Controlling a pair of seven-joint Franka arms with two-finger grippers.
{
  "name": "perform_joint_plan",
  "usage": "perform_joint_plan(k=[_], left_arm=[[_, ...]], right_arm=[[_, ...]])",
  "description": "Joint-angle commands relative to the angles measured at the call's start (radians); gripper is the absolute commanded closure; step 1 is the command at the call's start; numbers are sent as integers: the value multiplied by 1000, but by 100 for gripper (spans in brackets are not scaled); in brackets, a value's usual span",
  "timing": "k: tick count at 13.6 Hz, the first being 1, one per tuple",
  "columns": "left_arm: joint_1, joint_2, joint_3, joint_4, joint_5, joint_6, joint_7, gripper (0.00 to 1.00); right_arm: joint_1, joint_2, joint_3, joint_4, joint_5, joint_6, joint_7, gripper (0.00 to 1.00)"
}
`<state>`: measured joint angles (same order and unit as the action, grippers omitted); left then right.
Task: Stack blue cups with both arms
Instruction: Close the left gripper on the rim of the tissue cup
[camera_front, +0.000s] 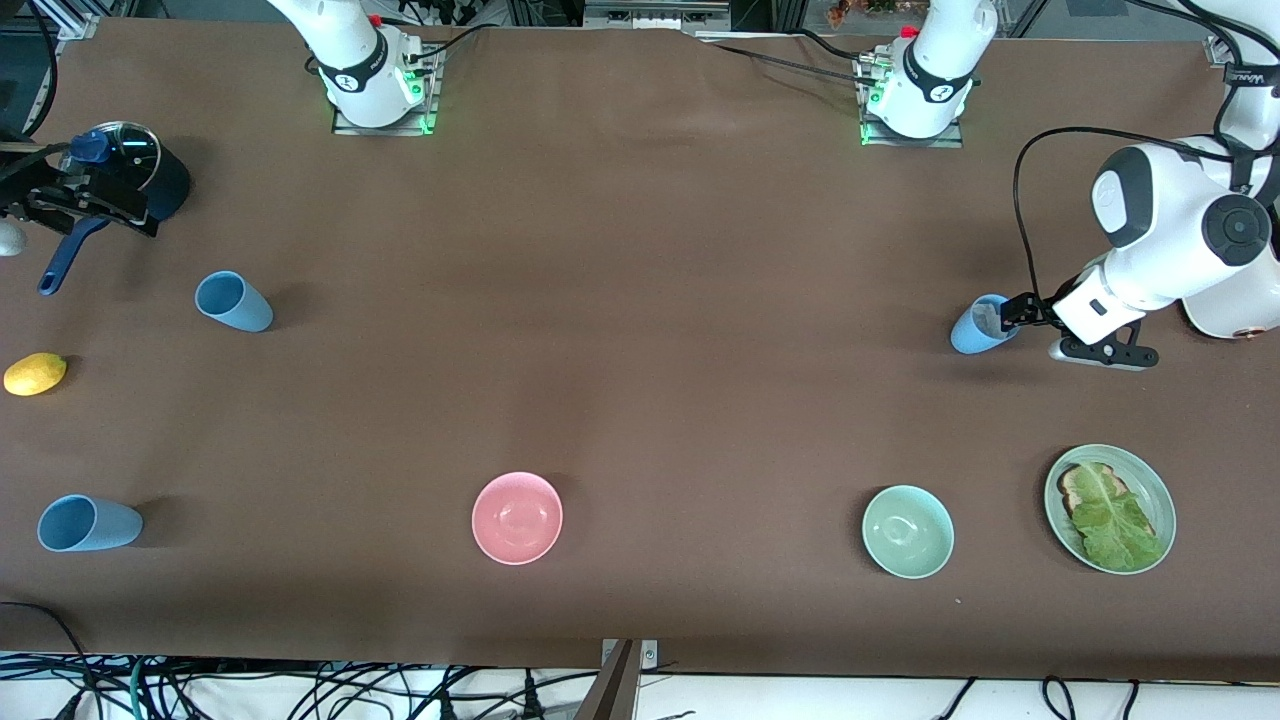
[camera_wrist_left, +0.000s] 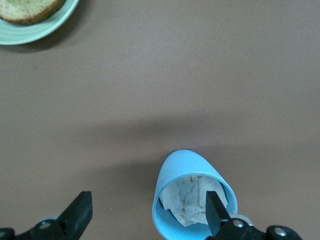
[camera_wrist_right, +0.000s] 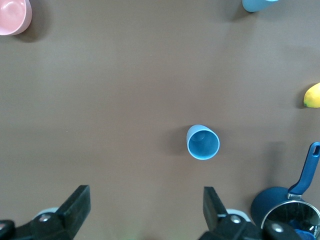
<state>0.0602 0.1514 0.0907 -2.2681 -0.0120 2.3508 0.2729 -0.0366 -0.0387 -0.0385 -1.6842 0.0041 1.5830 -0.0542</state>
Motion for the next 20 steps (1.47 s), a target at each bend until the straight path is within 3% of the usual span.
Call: perform_joint_plan(k=[1,7,10,17,20], left_arm=[[9,-36,-3,-66,-20,70,38,0],[7,-93,-3,-165,-19,151,40,0],[21,-86,-3,-214,-20,261,109,0],[27,-24,-3,-238,-23,369,111,0],[12,-10,-3,-235,-85,374,111,0]], right_arm=[[0,-4,-4,11,16,-17,-13,0],[-2,-4,-4,11,16,-17,-13,0],[-2,-4,-4,11,16,-17,-13,0],[-3,-4,-4,11,16,-17,-13,0],[-5,-4,-7,11,16,-17,-15,0]])
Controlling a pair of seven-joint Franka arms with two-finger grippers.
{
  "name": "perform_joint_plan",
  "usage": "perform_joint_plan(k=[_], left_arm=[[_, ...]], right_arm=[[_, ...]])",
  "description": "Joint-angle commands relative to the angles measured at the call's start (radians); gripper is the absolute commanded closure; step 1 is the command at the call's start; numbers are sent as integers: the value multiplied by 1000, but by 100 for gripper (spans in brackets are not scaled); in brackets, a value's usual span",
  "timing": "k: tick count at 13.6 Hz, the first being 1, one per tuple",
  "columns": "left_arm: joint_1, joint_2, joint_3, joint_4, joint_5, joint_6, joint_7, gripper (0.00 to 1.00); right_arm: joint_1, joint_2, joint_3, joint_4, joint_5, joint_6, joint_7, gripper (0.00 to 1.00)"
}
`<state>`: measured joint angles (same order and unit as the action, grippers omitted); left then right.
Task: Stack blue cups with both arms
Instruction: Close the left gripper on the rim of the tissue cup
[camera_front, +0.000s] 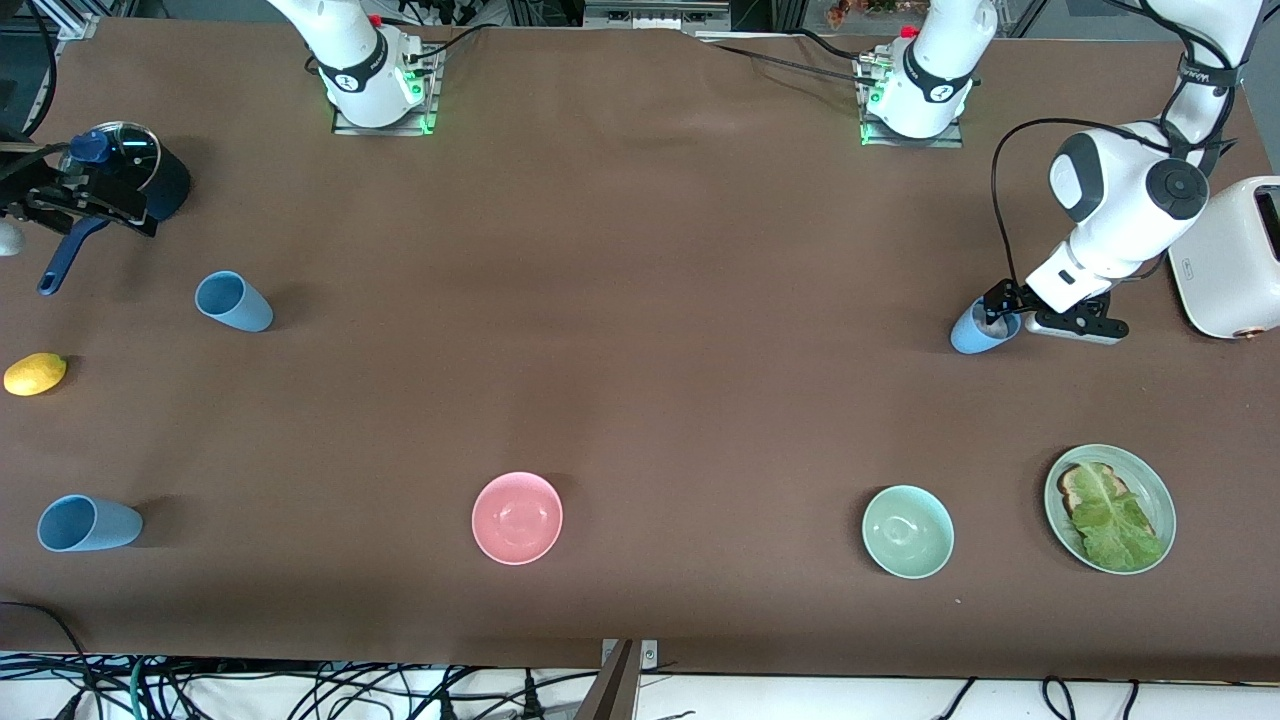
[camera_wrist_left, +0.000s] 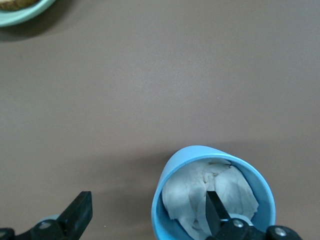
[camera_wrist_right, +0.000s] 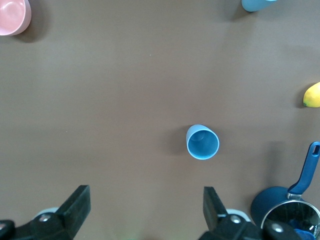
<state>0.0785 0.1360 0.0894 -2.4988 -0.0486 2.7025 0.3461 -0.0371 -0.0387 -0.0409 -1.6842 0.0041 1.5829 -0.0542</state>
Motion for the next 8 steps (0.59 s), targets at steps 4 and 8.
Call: perform_joint_plan(k=[4,8], left_arm=[[-8,4,-2,0,-53,19,36,87],[-3,-7,-2,0,-53,13,36,100]], right_arm=[[-4,-4,-5,11,16,-17,-15,0],[-4,-3,-13,11,16,-17,-13,0]])
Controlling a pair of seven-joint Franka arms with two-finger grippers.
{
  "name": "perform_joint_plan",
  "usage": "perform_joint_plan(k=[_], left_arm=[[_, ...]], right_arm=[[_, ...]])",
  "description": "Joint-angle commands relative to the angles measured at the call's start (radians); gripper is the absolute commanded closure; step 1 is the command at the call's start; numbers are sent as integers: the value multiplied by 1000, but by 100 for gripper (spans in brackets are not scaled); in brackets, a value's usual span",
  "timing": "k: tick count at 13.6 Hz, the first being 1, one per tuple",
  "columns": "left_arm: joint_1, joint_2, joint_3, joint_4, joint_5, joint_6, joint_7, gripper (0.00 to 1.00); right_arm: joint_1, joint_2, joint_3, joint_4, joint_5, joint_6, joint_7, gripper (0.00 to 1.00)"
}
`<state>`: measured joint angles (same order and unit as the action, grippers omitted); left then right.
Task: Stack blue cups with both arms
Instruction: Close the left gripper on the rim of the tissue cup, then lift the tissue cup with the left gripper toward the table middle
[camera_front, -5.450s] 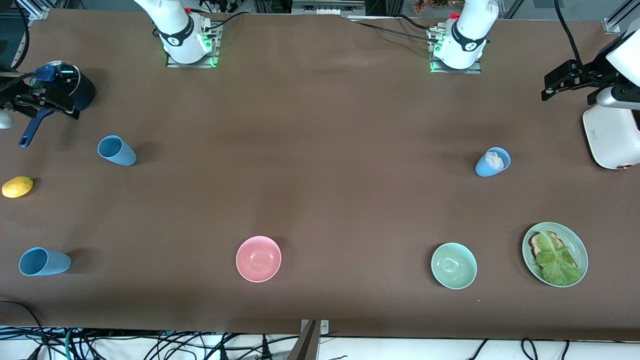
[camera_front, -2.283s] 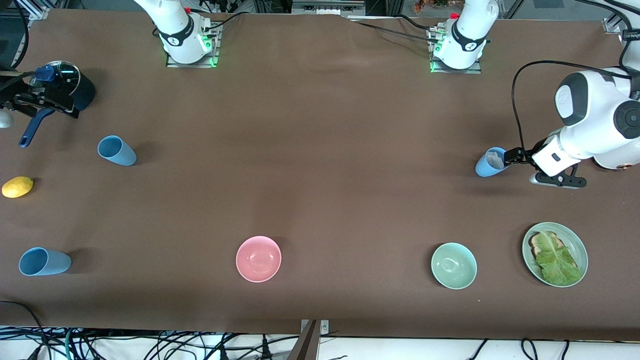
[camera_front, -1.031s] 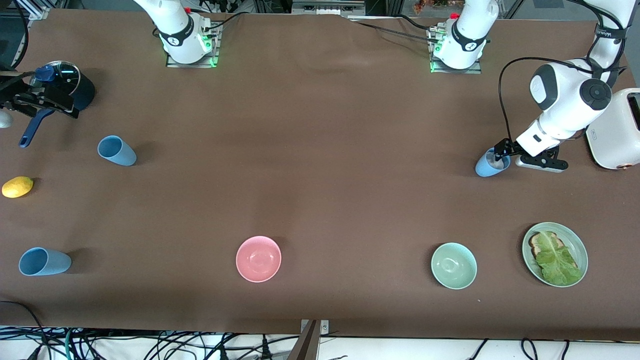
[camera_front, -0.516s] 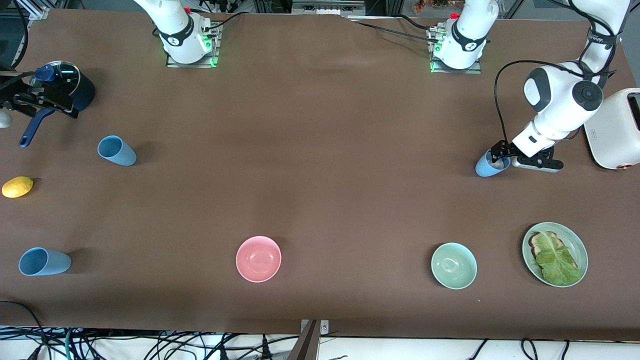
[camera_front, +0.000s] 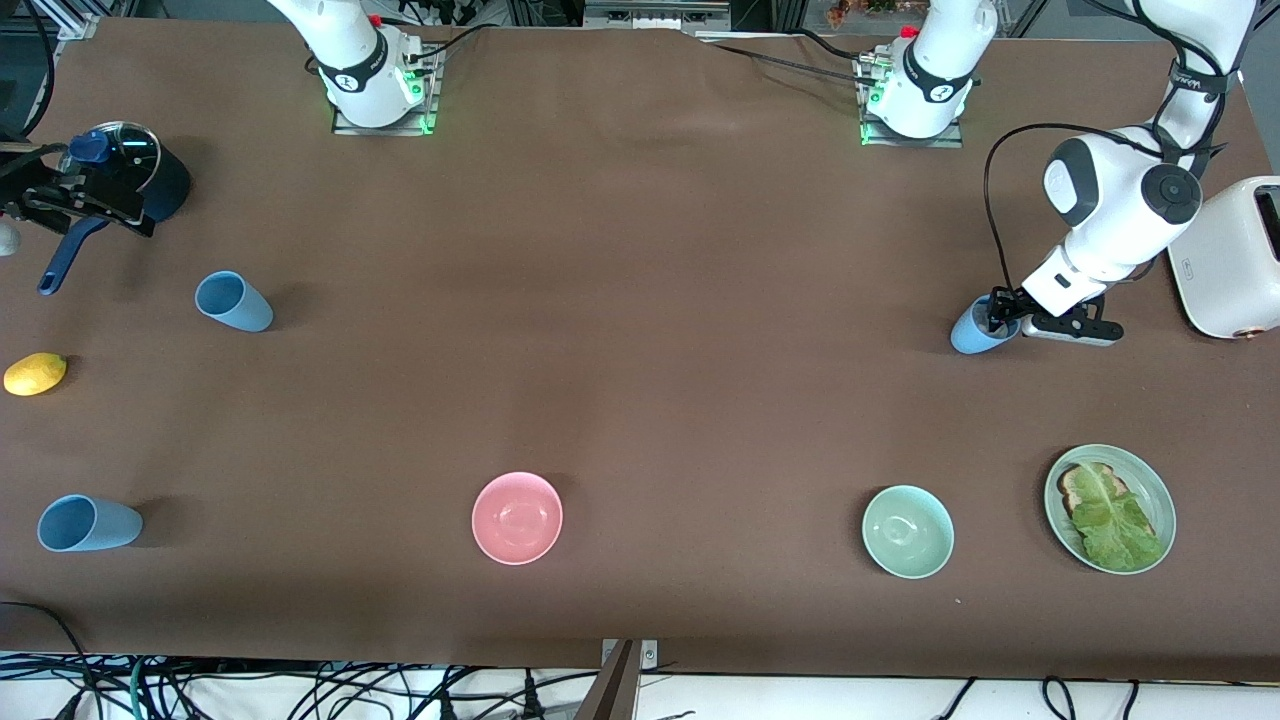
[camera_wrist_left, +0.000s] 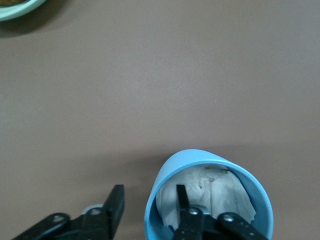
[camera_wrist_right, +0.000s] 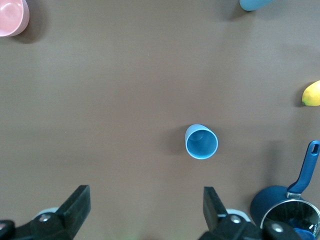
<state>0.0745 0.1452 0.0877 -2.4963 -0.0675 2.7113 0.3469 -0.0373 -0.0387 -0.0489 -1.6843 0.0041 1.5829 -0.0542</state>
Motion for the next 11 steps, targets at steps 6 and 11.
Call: perform_joint_plan(k=[6,11], left_arm=[[-5,-82,-2,69,-34,-173,29,100],[-30,-85,-6,400,-18,-611,17,100]], right_arm=[[-4,-3,-5,11,16,-17,-13,0],[-4,2,-5,11,16,-17,-13,0]])
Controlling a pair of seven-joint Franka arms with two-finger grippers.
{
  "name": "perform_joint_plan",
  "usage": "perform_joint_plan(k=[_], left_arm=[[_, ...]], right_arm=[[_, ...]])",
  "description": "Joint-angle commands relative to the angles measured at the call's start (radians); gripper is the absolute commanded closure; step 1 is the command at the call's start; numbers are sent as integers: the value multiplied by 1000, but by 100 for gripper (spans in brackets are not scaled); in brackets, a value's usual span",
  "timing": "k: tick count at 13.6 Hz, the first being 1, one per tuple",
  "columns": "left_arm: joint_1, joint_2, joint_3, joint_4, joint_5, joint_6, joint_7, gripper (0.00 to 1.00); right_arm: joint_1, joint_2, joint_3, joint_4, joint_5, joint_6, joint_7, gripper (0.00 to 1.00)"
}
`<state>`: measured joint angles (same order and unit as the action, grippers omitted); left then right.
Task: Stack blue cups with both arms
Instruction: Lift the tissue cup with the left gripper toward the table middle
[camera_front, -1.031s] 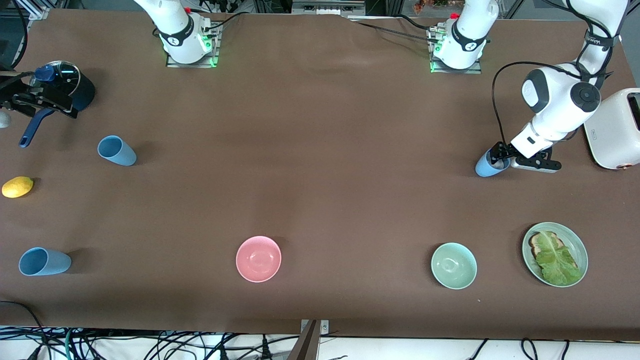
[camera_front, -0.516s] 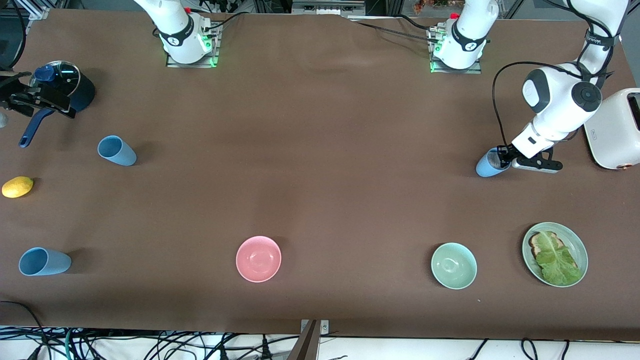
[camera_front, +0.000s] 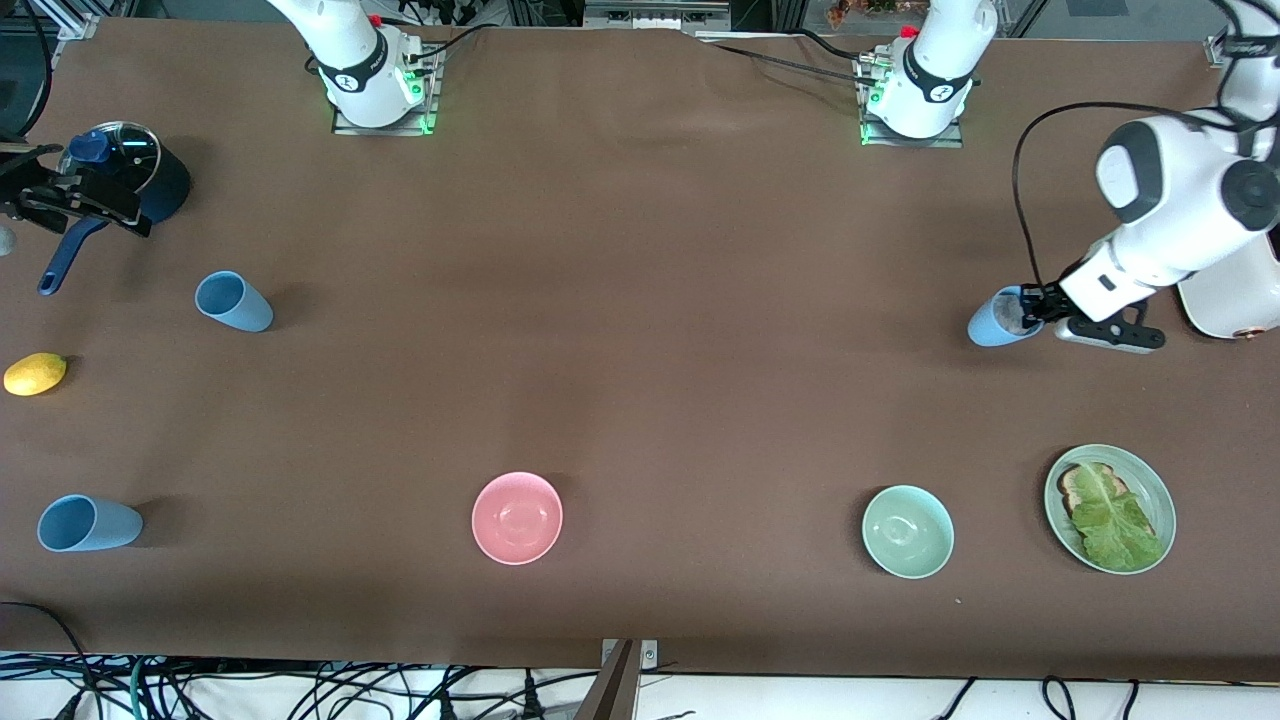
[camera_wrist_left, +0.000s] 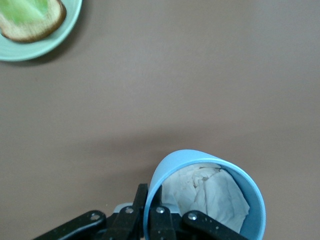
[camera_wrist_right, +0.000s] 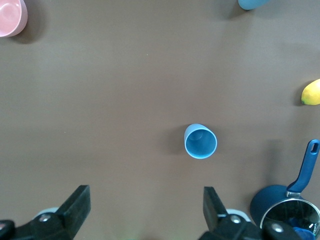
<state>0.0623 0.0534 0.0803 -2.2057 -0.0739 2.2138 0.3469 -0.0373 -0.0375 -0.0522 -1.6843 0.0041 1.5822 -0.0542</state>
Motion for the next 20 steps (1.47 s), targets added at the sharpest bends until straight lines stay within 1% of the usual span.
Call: perform_joint_plan(k=[1,3,6,9,11,13,16,20], left_arm=[[-32,11,0,160,-10,-156,17,100],[-56,14,-1,228,20,-207,-8,100],[-102,14,-11,293,42,-261,-80,100],[-110,25,-88,371,58,-333,-227,100],[-130,28,-155,414,75,-373,-400,100],[-191,28,-197,437,75,-384,-594,100],[-324,58,-212,478,72,-384,-868,100],[-507,167,-212,592,65,-382,-1179,100]], right_arm=[[-4,1,-1,12,16,-16,-13,0],[-4,1,-1,11,16,-16,-13,0],[-4,1,-11,11,16,-16,-13,0],[-4,2,-14,11,17,-16,-24,0],[-4,2,-15,11,17,-16,-24,0],[-4,2,-21,11,17,-16,-24,0],[-6,2,-23,9,17,-16,-24,0],[-6,2,-23,9,17,-16,-24,0]])
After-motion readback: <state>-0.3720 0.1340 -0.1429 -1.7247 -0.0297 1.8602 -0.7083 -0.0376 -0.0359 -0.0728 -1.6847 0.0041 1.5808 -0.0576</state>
